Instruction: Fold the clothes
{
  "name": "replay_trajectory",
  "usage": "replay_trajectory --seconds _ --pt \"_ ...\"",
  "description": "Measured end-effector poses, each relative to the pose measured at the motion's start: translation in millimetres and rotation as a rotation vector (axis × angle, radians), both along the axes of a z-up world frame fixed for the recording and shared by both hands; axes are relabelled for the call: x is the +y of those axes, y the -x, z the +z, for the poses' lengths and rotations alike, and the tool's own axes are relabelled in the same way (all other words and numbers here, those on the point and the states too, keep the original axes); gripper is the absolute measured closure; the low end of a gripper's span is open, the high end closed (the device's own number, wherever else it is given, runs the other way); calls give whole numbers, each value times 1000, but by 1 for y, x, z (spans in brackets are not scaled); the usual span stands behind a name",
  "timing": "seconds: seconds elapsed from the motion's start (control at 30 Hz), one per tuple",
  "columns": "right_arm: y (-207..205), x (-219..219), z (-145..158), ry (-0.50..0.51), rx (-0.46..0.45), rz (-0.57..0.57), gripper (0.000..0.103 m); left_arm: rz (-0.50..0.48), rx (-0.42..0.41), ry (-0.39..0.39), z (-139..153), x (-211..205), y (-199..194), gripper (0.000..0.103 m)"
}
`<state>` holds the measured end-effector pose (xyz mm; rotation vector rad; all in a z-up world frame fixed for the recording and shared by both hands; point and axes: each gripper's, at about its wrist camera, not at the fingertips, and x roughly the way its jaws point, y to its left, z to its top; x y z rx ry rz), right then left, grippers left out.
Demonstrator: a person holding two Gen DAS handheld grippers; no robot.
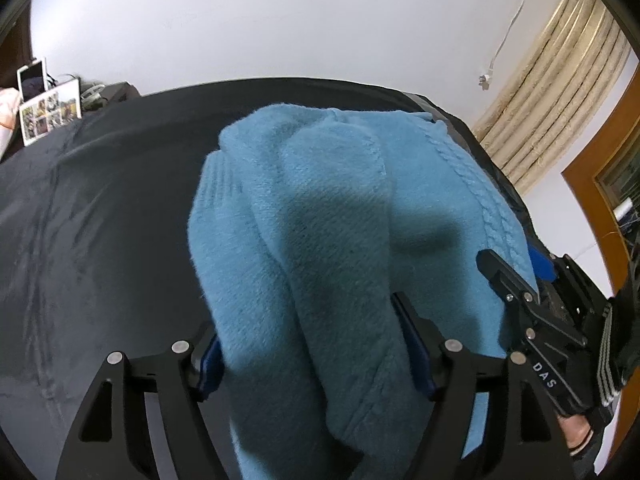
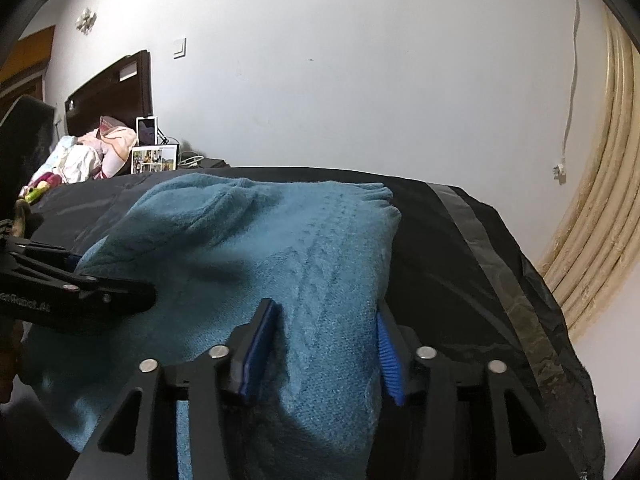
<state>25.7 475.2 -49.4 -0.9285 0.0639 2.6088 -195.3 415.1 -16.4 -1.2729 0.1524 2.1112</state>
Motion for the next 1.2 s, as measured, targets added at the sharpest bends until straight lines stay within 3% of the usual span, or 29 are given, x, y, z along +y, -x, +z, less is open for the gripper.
replay_trajectory --seconds 0.13,0.37,0.53,0.63,0.87,1.2 --pt "-7 5 3 43 14 -13 35 6 110 66 12 -5 -19 26" --pt "-17 -1 9 31 17 -14 34 -9 216 130 22 -13 -45 26" --pt "-39 4 18 116 69 -25 27 -11 196 137 16 -18 -48 24" --pt "-41 7 14 146 44 -23 25 0 156 126 7 -18 -44 24" --pt "-31 -9 -5 107 -57 35 25 4 157 121 0 -17 -45 22" --pt "-26 1 -13 83 -84 2 7 26 217 139 -6 -5 -47 12"
